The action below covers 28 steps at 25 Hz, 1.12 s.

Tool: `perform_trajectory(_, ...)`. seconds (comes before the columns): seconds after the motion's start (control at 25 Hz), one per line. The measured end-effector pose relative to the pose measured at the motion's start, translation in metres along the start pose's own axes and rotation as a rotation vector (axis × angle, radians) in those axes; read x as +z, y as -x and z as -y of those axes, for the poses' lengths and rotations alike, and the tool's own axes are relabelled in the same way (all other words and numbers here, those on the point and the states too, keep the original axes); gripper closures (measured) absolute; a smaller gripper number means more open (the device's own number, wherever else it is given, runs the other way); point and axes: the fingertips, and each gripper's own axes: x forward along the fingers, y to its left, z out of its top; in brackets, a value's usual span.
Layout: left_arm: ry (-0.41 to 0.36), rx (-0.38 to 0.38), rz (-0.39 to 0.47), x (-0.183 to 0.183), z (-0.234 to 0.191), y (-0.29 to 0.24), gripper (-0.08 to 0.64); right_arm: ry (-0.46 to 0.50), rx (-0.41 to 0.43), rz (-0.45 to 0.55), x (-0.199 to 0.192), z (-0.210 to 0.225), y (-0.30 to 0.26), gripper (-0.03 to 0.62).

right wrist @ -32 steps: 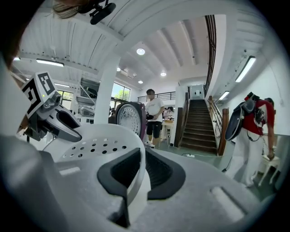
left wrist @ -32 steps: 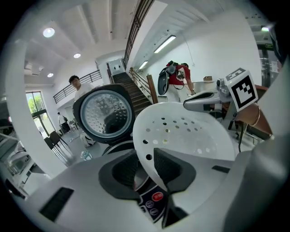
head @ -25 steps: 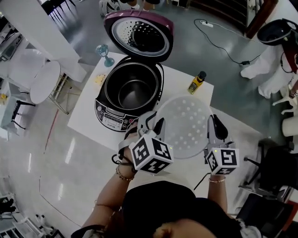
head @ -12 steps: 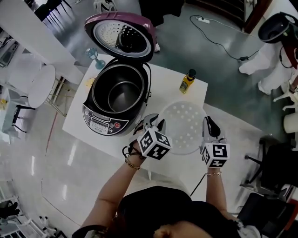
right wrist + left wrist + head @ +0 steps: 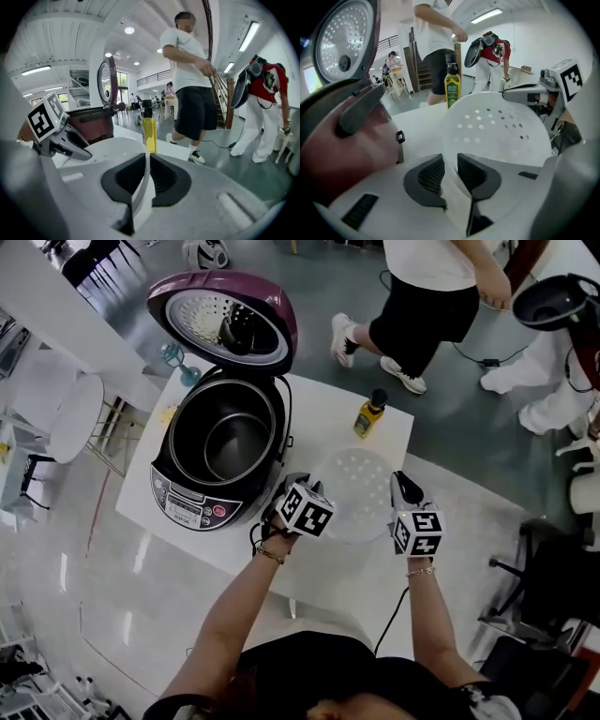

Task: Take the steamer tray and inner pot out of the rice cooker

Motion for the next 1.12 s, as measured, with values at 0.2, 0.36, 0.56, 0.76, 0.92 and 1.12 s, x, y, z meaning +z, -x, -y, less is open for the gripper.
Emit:
perform_trajectory(0.2,0.048,-0.018,-0.033,-0.004,-0.006,-0.031,0.474,-0.001,0.034,-0.034,-0.018,0.009,-0.033,0.555)
perform_trajectory(0.36,0.099,-0.017,-0.026,0.003,-0.014,-0.040,0.486,0.017,0.035,-0.051,-0.024,0.016,-0.048,0.555)
perform_trajectory(0.56,0.091,-0.009,-0.011,0.012,-0.021,-0.048,0.488,0.009,0.026,-0.059,-0.027,0.023,-0.059,0.555)
perform_trajectory(0.76,0.100,-0.002,-0.002,0.017,-0.022,-0.053,0.492,-0.007,0.008,-0.073,-0.033,0.029,-0.064,0.555)
perform_trajectory(0.92,0.088,0.008,0.018,0.023,-0.024,-0.055,0.494,-0.015,-0.001,-0.076,-0.037,0.033,-0.068,0.555)
perform_trajectory(1.12,0.022,0.075,0.027,0.022,-0.027,-0.046,0.485,0.000,-0.005,-0.076,-0.037,0.028,-0.068,0.554)
